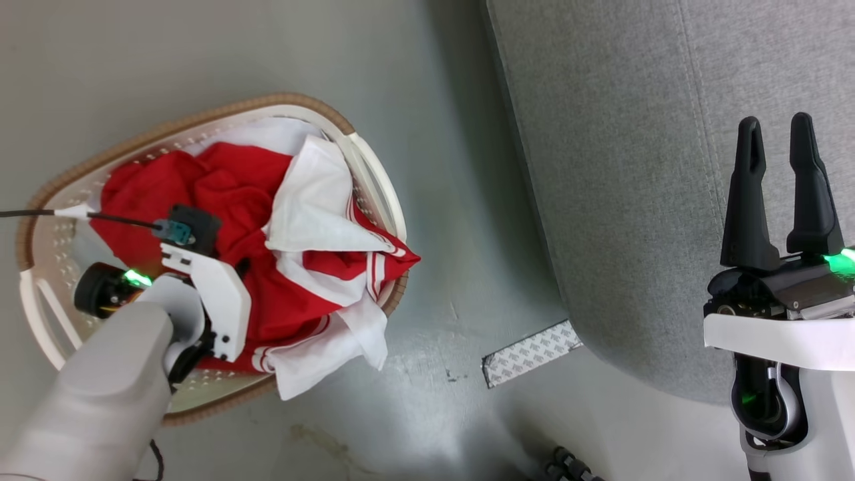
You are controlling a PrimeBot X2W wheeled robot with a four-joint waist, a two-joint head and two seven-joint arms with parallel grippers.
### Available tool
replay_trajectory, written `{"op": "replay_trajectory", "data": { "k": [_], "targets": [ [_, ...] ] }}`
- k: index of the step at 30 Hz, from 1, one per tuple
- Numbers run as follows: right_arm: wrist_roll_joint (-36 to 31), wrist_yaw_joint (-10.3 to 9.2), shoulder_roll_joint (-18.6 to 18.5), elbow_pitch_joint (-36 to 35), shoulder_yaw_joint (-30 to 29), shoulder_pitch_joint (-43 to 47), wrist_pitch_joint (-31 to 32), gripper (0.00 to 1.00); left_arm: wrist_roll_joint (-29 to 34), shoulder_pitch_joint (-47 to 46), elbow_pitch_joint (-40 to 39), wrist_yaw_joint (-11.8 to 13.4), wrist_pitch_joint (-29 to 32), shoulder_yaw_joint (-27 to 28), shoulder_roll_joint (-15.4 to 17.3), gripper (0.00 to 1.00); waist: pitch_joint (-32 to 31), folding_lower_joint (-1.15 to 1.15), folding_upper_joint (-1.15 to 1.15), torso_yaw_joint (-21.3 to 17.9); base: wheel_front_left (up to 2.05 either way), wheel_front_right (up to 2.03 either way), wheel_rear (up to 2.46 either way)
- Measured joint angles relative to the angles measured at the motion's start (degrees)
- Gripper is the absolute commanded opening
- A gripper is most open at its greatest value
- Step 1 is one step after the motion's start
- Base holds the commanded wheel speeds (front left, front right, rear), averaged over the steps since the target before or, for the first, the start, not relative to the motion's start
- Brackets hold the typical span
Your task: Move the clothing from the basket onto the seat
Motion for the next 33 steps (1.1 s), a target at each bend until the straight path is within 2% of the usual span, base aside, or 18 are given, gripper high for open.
{"op": "replay_trajectory", "data": {
  "k": [5,9,15,21,27,33],
  "targets": [
    [-0.68,0.00,0.02,0.98,-0.25,-0.01,0.00,1.00,-1.67,0.15,1.12,0.00,-3.53,-2.09,-1.22,0.00,-2.58,0.00,0.00,0.81,0.00,0.00,0.00],
    [-2.68,0.00,0.03,2.21,-0.67,0.03,0.00,1.00,-4.23,1.65,1.43,0.00,-7.93,-3.43,-3.47,0.00,-6.38,0.00,0.00,1.91,0.00,0.00,0.00],
    [-6.15,0.00,0.07,4.31,-0.68,1.21,0.00,1.00,-7.92,4.37,1.22,0.00,-13.56,-5.25,-6.79,0.00,-14.18,-0.01,0.00,4.27,0.00,0.00,0.00],
    [-7.81,0.00,0.10,7.20,-0.03,4.31,0.00,1.00,-10.57,7.23,-0.40,0.00,-19.01,-6.71,-8.54,0.00,-22.92,-0.02,0.00,7.19,0.00,0.00,0.00],
    [-9.90,0.00,0.11,9.59,-0.25,7.94,0.00,1.00,-12.37,10.20,-3.48,0.00,-21.12,-7.21,-9.91,0.00,-31.69,-0.02,0.00,10.11,0.00,0.00,0.00],
    [-10.05,0.00,-0.42,11.29,0.70,11.97,0.00,1.00,-12.59,11.78,-7.93,0.46,-21.95,-5.79,-9.85,0.00,-39.74,-0.03,0.00,13.08,0.00,0.00,0.00]
  ]
}}
